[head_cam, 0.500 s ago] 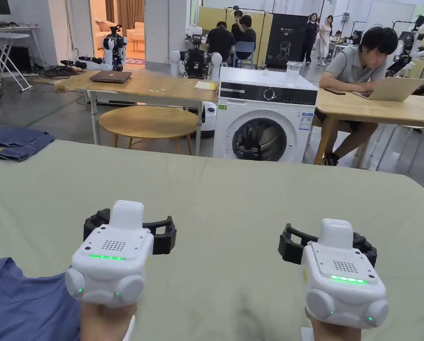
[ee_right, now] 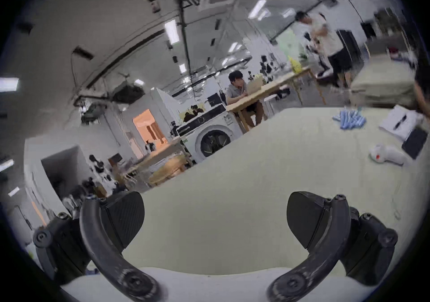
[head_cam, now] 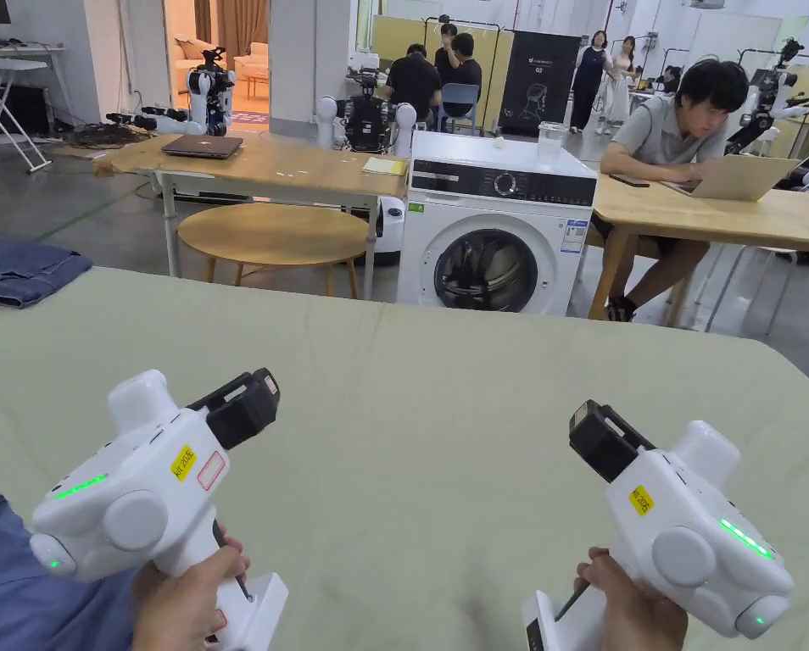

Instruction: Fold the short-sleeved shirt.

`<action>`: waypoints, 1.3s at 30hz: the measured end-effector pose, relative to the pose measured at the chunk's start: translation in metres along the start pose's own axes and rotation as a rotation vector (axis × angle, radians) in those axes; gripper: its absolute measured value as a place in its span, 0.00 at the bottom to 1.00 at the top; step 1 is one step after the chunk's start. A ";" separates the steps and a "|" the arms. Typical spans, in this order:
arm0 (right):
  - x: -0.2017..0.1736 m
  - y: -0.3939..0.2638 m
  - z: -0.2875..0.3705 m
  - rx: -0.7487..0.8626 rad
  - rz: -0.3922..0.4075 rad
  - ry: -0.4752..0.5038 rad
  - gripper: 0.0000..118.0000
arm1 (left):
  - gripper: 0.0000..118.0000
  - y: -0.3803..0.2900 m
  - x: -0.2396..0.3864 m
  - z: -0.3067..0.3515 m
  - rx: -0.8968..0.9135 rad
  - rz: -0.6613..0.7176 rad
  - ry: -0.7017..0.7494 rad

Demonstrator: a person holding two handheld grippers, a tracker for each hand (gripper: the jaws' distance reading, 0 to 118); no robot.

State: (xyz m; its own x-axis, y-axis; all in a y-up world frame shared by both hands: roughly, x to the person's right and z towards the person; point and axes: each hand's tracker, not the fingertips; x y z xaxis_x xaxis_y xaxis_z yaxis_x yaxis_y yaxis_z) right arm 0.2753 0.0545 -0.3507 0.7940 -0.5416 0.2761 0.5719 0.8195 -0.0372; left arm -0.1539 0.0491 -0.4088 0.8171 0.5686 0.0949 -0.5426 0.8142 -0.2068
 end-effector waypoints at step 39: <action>-0.045 -0.041 0.005 -0.016 0.562 -0.005 1.00 | 0.97 -0.018 0.048 0.007 0.042 -0.468 0.026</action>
State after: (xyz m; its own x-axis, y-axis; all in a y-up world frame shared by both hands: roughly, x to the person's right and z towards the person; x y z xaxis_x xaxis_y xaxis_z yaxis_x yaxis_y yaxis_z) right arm 0.2150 0.0463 -0.3573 0.9766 -0.0215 0.2138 0.0641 0.9789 -0.1941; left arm -0.1063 0.0628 -0.3938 0.9801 0.1370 0.1439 -0.1221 0.9867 -0.1075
